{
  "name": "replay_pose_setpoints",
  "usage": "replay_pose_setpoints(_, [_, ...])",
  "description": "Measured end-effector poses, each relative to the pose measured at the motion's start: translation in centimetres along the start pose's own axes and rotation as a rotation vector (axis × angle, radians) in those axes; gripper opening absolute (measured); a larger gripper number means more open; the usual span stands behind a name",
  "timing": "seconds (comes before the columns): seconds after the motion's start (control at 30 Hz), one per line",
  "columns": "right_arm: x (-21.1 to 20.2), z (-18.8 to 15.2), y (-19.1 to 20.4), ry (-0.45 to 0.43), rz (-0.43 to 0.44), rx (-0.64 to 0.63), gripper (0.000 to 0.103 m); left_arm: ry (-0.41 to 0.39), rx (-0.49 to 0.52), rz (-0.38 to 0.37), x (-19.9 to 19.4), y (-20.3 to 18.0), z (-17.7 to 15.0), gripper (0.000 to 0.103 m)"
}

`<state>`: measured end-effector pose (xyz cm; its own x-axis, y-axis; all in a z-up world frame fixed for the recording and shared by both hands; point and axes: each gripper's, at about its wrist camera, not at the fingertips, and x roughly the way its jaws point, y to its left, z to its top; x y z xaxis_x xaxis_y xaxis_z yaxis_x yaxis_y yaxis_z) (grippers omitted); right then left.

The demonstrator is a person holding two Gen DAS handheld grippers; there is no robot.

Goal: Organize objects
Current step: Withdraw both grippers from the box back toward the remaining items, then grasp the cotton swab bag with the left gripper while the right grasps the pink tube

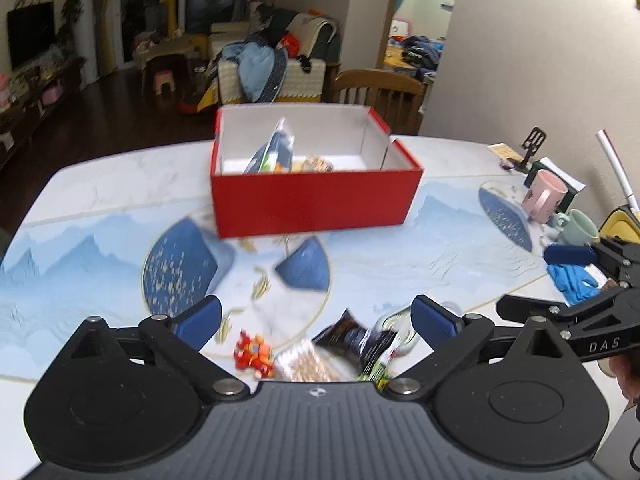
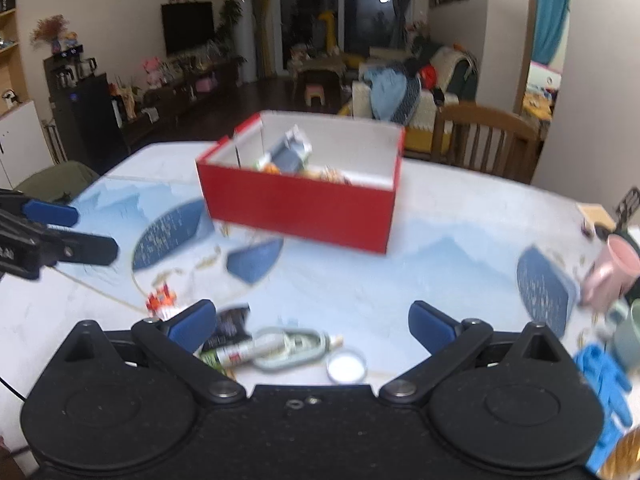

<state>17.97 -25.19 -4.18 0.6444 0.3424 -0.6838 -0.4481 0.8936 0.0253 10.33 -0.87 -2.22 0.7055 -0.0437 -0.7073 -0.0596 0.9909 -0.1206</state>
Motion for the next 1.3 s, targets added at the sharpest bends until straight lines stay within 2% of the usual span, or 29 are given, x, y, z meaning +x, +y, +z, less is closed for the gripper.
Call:
replay_pose_setpoints(0.17, [1.0, -2.7, -0.1, 0.051, 0.019, 0.017, 0.103, 0.043, -0.018, 0.037, 1.5, 0.5, -2.2, 0.103])
replay_pose_setpoints(0.4, [2.9, -5.5, -0.1, 0.122, -0.012, 0.028, 0.102, 0.104, -0.044, 0.088, 4.1, 1.1, -4.9, 0.103])
replay_pose_setpoints(0.5, [3.7, -6.2, -0.3, 0.144, -0.016, 0.023, 0.102, 0.149, -0.08, 0.082, 5.5, 1.3, -5.5, 0.103])
replay_pose_setpoints(0.6, [4.4, -6.7, -0.4, 0.17, -0.021, 0.031, 0.102, 0.158, -0.091, 0.093, 6.4, 1.2, -6.1, 0.103])
replay_pose_setpoints(0.83, [5.8, -7.8, -0.4, 0.227, -0.017, 0.042, 0.098, 0.197, -0.069, 0.136, 9.2, 0.5, -6.0, 0.103])
replay_pose_setpoints(1.3, [7.6, -7.9, -1.0, 0.27, 0.007, 0.063, 0.093, 0.296, -0.169, 0.186, 13.1, 1.0, -5.8, 0.103])
